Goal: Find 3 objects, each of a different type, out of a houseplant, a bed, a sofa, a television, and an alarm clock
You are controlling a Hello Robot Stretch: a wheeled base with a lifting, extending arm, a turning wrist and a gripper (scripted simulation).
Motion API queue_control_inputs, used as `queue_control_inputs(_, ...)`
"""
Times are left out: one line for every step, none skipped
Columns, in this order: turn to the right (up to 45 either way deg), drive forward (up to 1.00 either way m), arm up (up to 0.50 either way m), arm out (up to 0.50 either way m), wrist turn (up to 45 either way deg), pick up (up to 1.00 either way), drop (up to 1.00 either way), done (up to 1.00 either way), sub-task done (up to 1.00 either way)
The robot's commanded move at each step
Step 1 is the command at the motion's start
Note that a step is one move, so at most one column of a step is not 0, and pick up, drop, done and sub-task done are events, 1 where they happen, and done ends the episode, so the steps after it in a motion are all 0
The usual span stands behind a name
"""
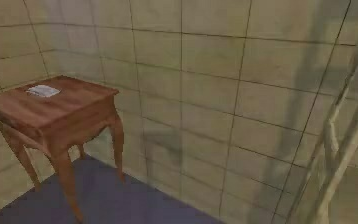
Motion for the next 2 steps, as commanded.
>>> queue_control_inputs(-45.0,0.00,0.00,0.00,0.0,0.00,0.00,0.00,0.00)
queue_control_inputs(-45.0,0.00,0.00,0.00,0.0,0.00,0.00,0.00,0.00)
